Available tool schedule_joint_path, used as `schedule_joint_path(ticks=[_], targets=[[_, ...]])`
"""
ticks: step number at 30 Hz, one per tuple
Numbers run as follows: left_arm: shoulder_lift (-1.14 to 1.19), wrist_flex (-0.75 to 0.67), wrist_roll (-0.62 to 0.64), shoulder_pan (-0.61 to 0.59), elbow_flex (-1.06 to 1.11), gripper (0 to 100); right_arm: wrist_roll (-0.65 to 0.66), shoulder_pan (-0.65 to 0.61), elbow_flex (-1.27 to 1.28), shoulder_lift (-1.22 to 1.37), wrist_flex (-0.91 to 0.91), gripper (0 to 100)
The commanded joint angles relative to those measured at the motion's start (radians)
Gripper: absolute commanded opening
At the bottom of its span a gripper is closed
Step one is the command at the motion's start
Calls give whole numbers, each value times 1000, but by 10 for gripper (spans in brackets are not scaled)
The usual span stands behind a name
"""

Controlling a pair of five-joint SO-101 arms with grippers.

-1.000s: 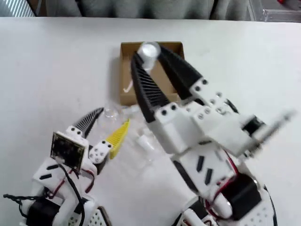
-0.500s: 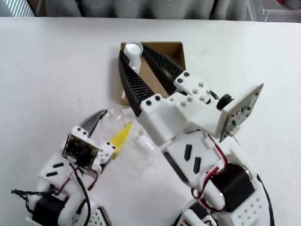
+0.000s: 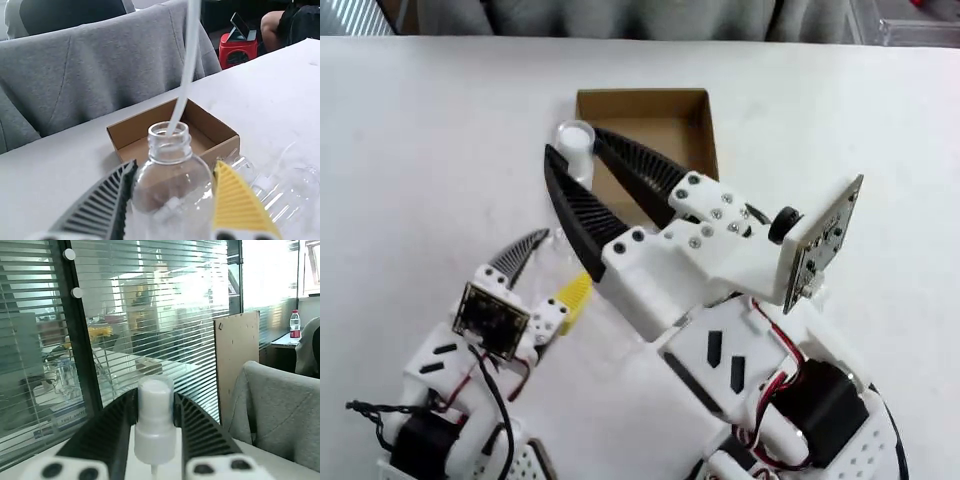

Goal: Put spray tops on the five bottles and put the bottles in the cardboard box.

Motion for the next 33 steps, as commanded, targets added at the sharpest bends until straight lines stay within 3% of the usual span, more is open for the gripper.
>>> schedule_joint_path(ticks=[1, 21, 33], targets=[[-8, -23, -8, 4, -14, 76, 0, -7, -49, 10, -5, 15], [-8, -23, -8, 4, -17, 76, -6, 67, -25, 107, -19, 15], [-8, -26, -2, 4, -17, 76, -6, 47, 207, 73, -61, 22]])
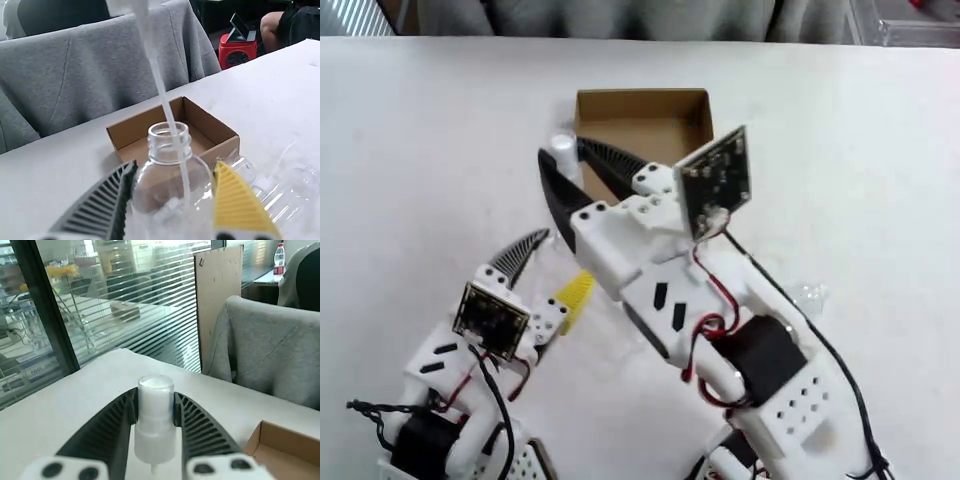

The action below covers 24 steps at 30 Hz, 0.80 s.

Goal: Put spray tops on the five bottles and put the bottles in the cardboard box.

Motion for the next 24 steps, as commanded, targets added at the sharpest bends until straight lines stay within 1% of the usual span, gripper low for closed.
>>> schedule_joint_path(ticks=[1, 4, 8, 10, 14, 17, 21, 22, 24], targets=[[-8, -26, -2, 4, -17, 76, -5, -19, 23, -30, -18, 22], [-8, -28, -2, 2, -15, 76, -6, -31, 58, -47, 2, 57], [-8, -29, -2, 2, -15, 76, -8, -65, 66, -70, 84, 170], [-8, -29, -2, 2, -12, 76, -8, -68, 63, -87, 93, 201], [-8, -29, -2, 2, -11, 76, -2, -62, 26, -125, 104, 190], [-8, -29, 0, 2, -9, 76, 0, -56, -41, -133, 151, 191], [-8, -29, 0, 2, -9, 76, 0, 8, -118, -127, 180, 184], [-8, -29, 0, 2, -9, 76, 2, 30, -126, -127, 180, 162], [-8, -29, 0, 2, -9, 76, 2, 70, -133, -114, 174, 68]])
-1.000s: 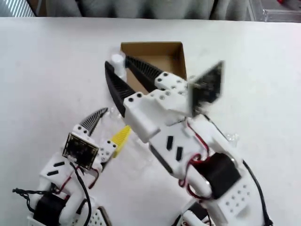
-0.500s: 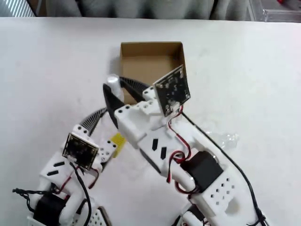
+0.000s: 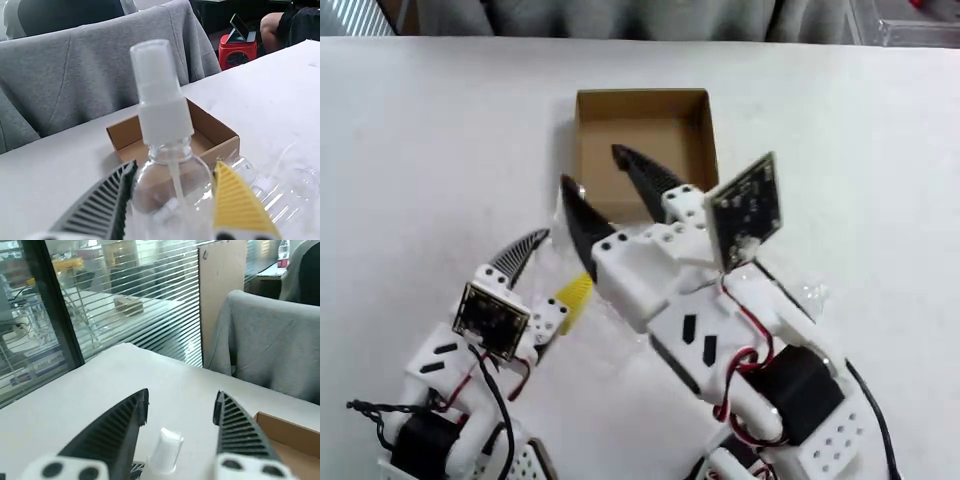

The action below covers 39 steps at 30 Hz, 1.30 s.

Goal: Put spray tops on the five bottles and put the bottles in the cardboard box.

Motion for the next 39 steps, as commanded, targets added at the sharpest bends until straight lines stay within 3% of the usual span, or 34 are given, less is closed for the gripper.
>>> schedule_joint_path(ticks=[1, 4, 13, 23, 35, 39], targets=[[-8, -26, 0, 2, -9, 76, 3, 73, -69, 18, -2, 13], [-8, -26, 0, 2, -9, 76, 3, 107, -78, 93, -2, 51], [-8, -20, 0, 2, -9, 76, 2, 107, -78, 245, -45, 15], [-8, -20, 0, 2, -9, 76, 2, 13, -78, 243, 137, 15], [-8, -25, 0, 2, -8, 76, 3, 25, -78, 147, 142, 15], [-8, -26, 2, 2, -8, 76, 3, 101, -80, 142, 140, 15]])
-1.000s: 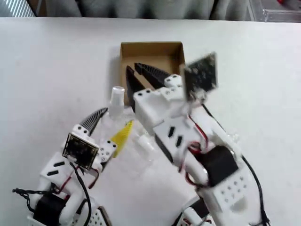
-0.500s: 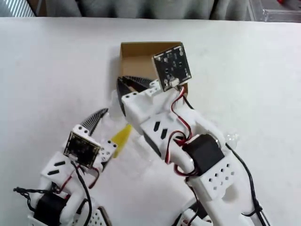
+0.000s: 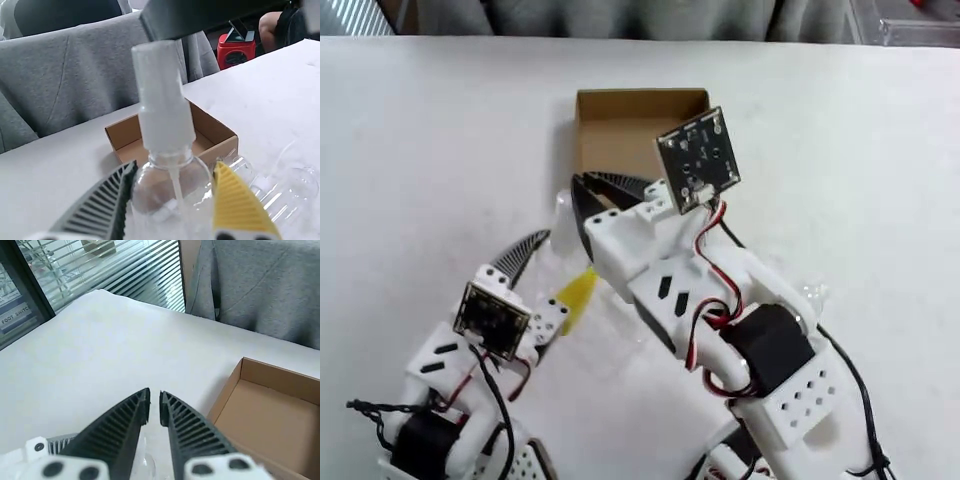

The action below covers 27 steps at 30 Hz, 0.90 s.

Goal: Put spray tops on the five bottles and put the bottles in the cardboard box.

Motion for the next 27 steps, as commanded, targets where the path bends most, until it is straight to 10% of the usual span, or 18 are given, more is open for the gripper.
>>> schedule_joint_path(ticks=[1, 27], targets=[[-10, -28, 2, -1, -9, 76, 3, 79, -28, -22, -1, 15], [573, -465, 465, -252, -158, 76, 2, 113, 431, -24, -99, 15]])
